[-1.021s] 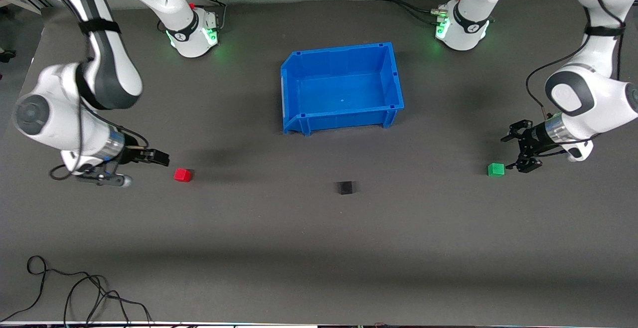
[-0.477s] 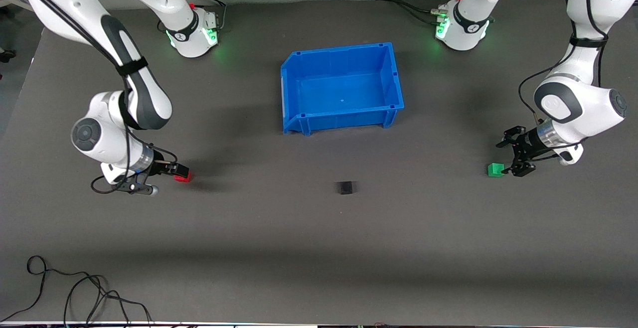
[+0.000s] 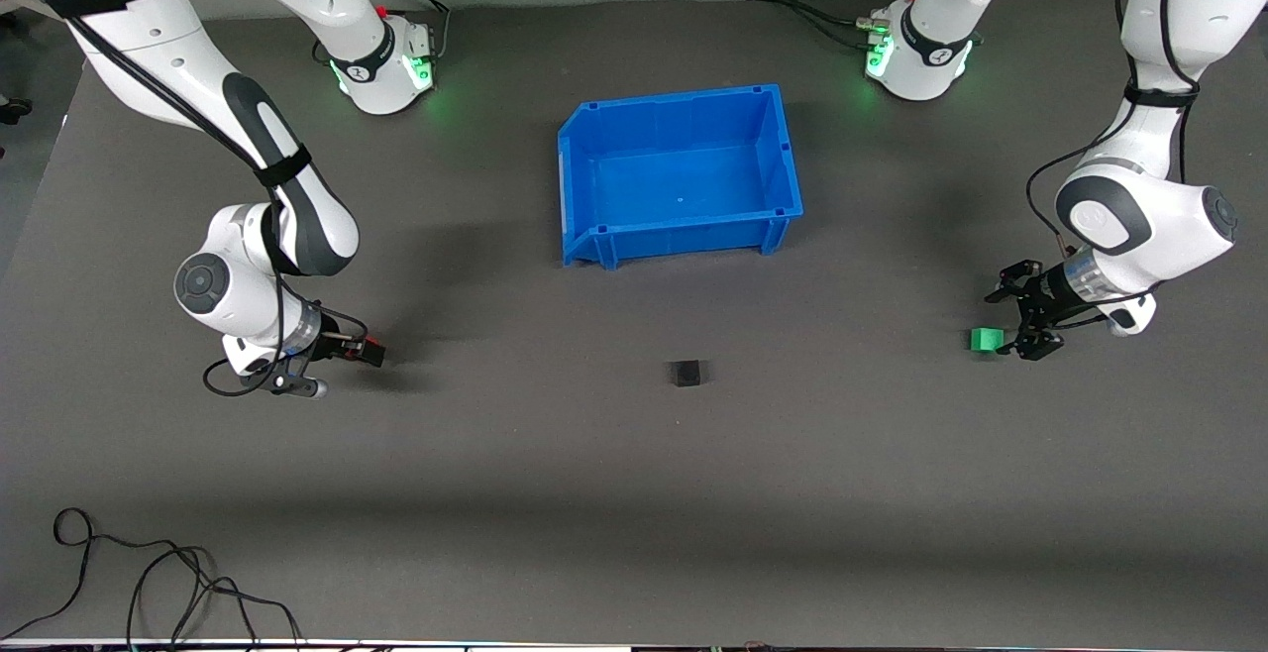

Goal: Attach green and red cubes to black cube
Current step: 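Lower both grippers and close them on the green and red cubes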

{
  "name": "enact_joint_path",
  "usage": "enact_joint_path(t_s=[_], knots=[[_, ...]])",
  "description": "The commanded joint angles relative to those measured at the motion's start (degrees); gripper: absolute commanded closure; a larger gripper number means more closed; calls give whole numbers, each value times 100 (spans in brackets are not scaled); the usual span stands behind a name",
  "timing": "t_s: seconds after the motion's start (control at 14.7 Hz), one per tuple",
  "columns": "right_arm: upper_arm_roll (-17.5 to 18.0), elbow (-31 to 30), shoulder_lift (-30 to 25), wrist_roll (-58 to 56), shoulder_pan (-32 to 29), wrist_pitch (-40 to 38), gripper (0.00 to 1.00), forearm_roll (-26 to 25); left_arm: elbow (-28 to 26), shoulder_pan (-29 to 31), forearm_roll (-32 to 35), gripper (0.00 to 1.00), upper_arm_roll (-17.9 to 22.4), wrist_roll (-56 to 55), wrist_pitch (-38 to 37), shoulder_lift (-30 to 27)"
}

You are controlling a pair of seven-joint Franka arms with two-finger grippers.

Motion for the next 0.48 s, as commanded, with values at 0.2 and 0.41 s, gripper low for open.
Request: enact_joint_path(t_s=[0.2,0.41], knots=[[-12,-10,95,-40,3,184,36,-110,127,-61,-171,0,4,131,71,124],[-12,-10,113,-48,3,227,43,-110,180,-70,-180,0,4,131,71,132]])
